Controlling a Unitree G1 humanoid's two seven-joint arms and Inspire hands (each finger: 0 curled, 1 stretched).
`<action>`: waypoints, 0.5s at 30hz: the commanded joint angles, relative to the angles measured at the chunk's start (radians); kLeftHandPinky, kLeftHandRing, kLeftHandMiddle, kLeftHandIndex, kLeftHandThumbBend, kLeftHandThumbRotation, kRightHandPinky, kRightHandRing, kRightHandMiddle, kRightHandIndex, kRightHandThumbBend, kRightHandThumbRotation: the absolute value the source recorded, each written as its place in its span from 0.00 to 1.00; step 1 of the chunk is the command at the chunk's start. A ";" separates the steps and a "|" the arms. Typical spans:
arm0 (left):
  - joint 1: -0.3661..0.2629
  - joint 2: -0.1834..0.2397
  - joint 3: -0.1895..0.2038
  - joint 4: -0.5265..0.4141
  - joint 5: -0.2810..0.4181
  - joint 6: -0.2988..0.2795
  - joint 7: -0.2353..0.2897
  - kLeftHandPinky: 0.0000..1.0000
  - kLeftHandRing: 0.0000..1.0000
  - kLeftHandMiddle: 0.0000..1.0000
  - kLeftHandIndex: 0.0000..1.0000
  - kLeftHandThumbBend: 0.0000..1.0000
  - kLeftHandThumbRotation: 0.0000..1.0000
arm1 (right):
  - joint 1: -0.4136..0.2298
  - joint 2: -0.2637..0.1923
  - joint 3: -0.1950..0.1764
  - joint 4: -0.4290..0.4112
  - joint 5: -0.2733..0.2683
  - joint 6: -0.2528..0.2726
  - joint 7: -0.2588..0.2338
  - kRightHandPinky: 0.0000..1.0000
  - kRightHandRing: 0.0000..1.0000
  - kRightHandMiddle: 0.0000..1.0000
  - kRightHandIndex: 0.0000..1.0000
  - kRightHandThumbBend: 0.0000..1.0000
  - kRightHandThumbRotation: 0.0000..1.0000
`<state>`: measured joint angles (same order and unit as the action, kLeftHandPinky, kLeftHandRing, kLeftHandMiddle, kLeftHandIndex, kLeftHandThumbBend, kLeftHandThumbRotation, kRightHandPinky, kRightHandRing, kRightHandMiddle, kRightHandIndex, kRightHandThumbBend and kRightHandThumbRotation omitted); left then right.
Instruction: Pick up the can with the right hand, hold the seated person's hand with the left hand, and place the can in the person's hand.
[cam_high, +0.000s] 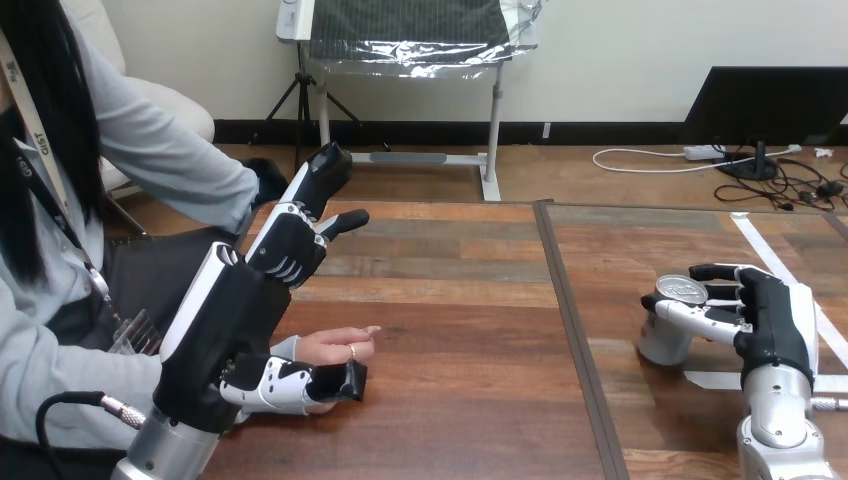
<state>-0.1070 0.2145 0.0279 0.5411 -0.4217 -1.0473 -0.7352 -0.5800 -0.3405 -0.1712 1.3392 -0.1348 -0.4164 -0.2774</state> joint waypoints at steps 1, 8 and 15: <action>-0.021 -0.004 0.014 -0.036 -0.006 0.009 0.007 0.89 1.00 1.00 0.99 1.00 0.51 | -0.086 0.006 -0.002 -0.015 0.004 0.005 -0.019 0.46 0.51 0.56 0.57 0.83 0.00; -0.023 -0.005 0.015 -0.034 -0.002 0.002 0.008 0.89 1.00 1.00 0.98 1.00 0.51 | -0.087 0.008 -0.008 -0.017 0.013 0.003 -0.016 0.45 0.50 0.54 0.55 0.82 0.00; -0.023 -0.006 0.011 -0.037 -0.007 0.004 0.002 0.89 1.00 1.00 0.98 1.00 0.51 | -0.087 0.007 -0.006 -0.020 0.021 -0.002 -0.007 0.43 0.47 0.53 0.55 0.82 0.00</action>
<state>-0.1061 0.2142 0.0279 0.5411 -0.4220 -1.0411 -0.7348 -0.5802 -0.3401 -0.1735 1.3392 -0.1182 -0.4129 -0.2823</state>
